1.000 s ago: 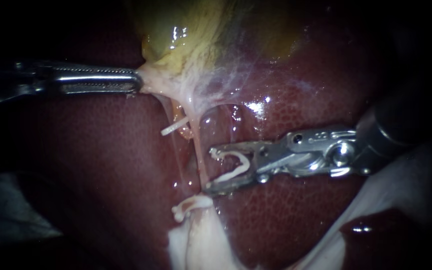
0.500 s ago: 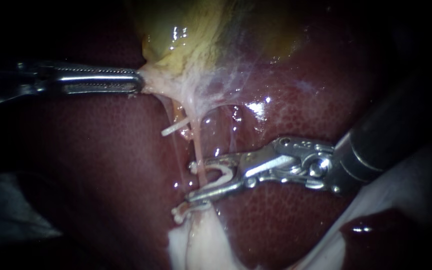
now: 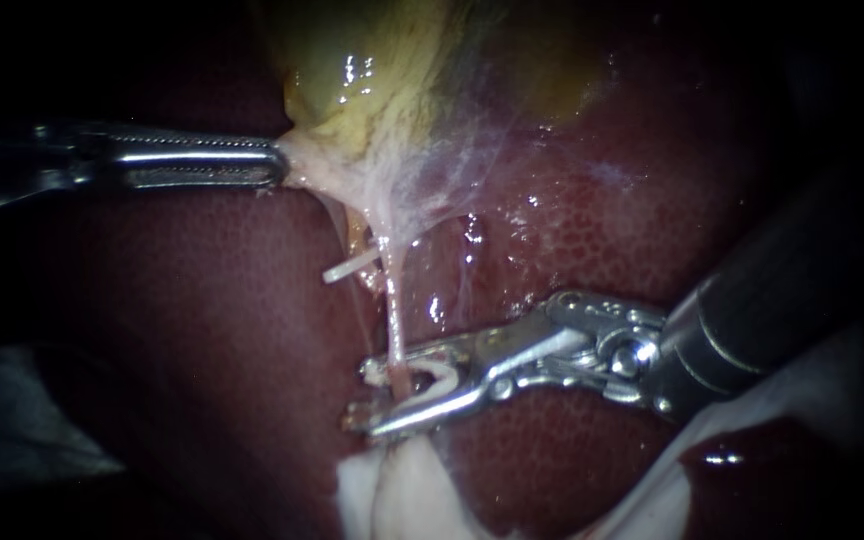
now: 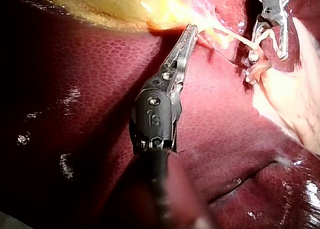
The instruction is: Clipping first clip right tube
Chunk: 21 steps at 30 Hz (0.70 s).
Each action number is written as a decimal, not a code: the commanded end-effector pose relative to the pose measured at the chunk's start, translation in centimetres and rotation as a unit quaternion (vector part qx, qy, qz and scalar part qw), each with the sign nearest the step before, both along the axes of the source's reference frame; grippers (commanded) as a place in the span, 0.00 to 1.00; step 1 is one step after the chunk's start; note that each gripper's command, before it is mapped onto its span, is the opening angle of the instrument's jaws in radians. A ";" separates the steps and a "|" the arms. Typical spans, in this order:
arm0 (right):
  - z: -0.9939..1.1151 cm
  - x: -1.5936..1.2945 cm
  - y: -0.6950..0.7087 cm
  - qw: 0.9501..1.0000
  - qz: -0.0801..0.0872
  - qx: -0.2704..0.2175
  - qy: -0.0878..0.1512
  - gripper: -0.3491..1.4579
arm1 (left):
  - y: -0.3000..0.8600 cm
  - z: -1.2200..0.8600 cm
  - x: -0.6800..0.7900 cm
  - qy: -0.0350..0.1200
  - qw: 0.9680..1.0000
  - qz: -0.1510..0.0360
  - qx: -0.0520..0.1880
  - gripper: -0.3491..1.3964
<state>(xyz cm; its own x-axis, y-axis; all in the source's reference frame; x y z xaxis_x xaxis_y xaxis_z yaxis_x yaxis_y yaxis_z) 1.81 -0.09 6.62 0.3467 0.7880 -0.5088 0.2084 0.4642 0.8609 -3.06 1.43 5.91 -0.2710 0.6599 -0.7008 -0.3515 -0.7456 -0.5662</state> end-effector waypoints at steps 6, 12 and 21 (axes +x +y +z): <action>0.00 -0.07 0.00 1.000 0.000 0.008 -0.004 0.10 | 0.00 0.00 -0.01 0.000 1.000 0.000 0.000 0.00; 0.00 -0.10 -0.01 1.000 -0.001 0.016 -0.007 0.00 | 0.00 0.01 -0.01 0.000 1.000 0.000 0.000 0.00; 0.02 -0.12 -0.02 1.000 -0.001 0.018 -0.008 0.00 | 0.01 0.02 0.00 0.000 1.000 0.000 0.000 0.00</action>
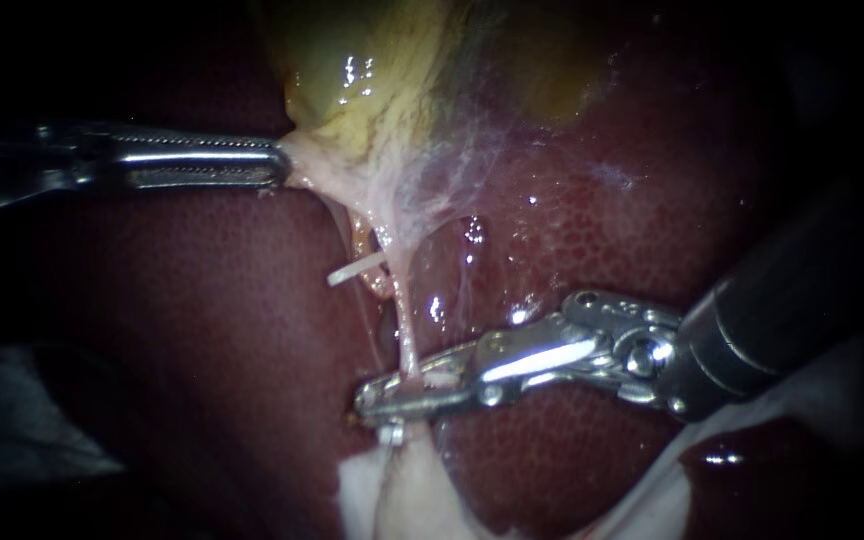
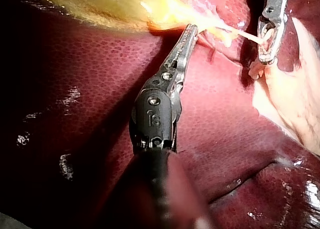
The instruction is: Clipping first clip right tube
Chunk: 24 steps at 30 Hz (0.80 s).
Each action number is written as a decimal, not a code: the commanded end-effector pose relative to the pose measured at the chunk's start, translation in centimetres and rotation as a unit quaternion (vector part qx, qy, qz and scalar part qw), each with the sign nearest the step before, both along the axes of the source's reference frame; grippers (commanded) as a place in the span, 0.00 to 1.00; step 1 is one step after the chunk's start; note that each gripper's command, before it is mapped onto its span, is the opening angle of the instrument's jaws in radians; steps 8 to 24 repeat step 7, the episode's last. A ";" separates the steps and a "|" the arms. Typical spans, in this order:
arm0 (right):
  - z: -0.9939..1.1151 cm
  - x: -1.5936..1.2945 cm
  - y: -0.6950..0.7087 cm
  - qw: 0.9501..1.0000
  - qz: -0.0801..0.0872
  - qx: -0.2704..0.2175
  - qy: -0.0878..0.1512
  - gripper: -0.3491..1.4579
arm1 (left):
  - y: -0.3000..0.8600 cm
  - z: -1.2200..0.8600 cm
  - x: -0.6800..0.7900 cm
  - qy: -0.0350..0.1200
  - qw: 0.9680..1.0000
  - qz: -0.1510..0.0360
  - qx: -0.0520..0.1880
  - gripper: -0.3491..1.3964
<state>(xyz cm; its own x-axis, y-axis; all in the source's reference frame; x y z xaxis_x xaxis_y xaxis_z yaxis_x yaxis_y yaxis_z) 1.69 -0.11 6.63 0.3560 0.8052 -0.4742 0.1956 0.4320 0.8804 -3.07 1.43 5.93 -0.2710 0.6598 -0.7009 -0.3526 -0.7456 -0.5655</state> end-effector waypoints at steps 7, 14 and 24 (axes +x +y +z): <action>0.02 0.00 0.00 1.000 0.000 -0.001 0.000 0.00 | 0.01 0.01 0.00 -0.001 1.000 0.001 0.000 0.00; 0.02 0.00 0.00 1.000 0.000 -0.001 0.000 0.00 | 0.01 0.01 0.00 -0.001 1.000 0.001 0.000 0.00; 0.02 0.00 0.00 1.000 0.000 -0.001 0.000 0.00 | 0.01 0.01 0.00 -0.001 1.000 0.001 0.000 0.00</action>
